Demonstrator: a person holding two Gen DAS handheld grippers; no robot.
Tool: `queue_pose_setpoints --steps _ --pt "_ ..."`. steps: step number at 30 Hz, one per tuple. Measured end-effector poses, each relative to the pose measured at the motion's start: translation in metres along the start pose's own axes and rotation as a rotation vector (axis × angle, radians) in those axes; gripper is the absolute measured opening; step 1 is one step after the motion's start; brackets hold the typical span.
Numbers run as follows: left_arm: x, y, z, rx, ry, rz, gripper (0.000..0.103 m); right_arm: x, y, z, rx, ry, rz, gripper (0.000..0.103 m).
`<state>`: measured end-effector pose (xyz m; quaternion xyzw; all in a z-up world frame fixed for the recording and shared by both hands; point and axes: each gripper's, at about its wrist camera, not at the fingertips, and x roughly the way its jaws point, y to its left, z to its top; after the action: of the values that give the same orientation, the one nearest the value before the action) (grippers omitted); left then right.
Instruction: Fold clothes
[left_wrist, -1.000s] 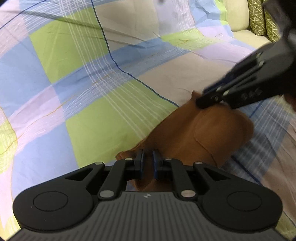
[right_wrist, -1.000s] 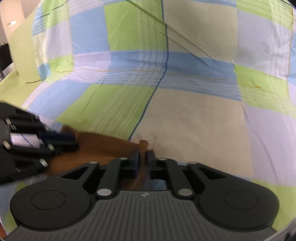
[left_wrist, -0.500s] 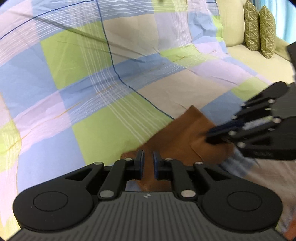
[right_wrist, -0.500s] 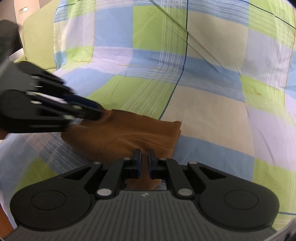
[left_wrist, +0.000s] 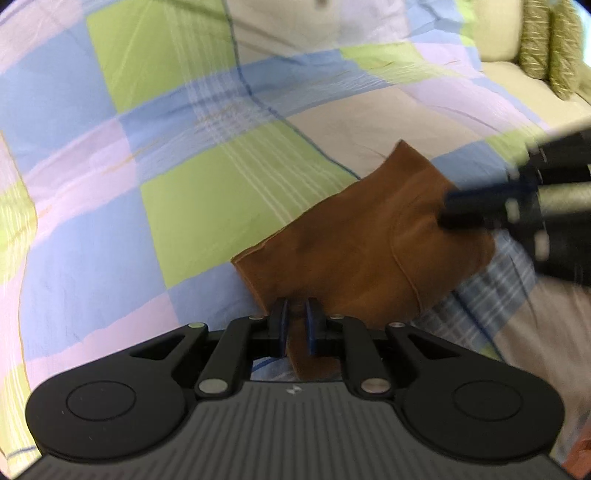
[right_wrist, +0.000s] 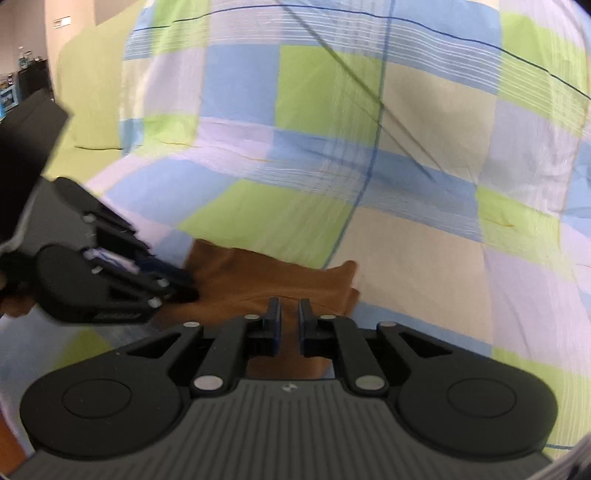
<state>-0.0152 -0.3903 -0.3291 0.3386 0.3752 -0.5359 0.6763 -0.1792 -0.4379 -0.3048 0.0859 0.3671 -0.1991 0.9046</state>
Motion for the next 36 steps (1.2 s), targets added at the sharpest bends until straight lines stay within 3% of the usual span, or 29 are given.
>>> queue_pose_setpoints --steps 2,7,13,16,22,27,33,36 --pt "0.0 0.002 0.008 -0.036 0.043 0.005 0.014 0.007 0.004 -0.006 -0.013 0.034 -0.015 0.008" --pt "-0.014 0.005 0.02 -0.103 0.114 0.038 0.014 -0.004 0.008 0.003 0.005 0.014 -0.039 0.008" --pt "-0.034 0.012 0.017 -0.148 0.148 0.038 0.014 -0.014 0.025 -0.002 -0.016 0.027 -0.058 0.008" --pt "-0.04 0.015 0.011 -0.15 0.177 0.055 0.014 -0.003 0.027 -0.013 -0.005 0.075 -0.065 0.008" --pt "-0.072 0.031 -0.017 -0.235 0.209 0.058 0.015 -0.019 0.035 -0.003 0.012 0.014 -0.087 0.009" --pt "-0.086 0.023 -0.036 -0.257 0.172 0.003 0.015 -0.026 0.038 -0.009 0.004 0.015 -0.087 0.009" --pt "-0.09 -0.006 -0.039 -0.222 0.044 -0.081 0.015 -0.043 0.019 -0.015 0.023 -0.125 -0.058 0.009" --pt "-0.084 -0.022 -0.027 -0.192 -0.011 -0.148 0.014 -0.045 -0.002 -0.007 0.052 -0.149 -0.018 0.009"
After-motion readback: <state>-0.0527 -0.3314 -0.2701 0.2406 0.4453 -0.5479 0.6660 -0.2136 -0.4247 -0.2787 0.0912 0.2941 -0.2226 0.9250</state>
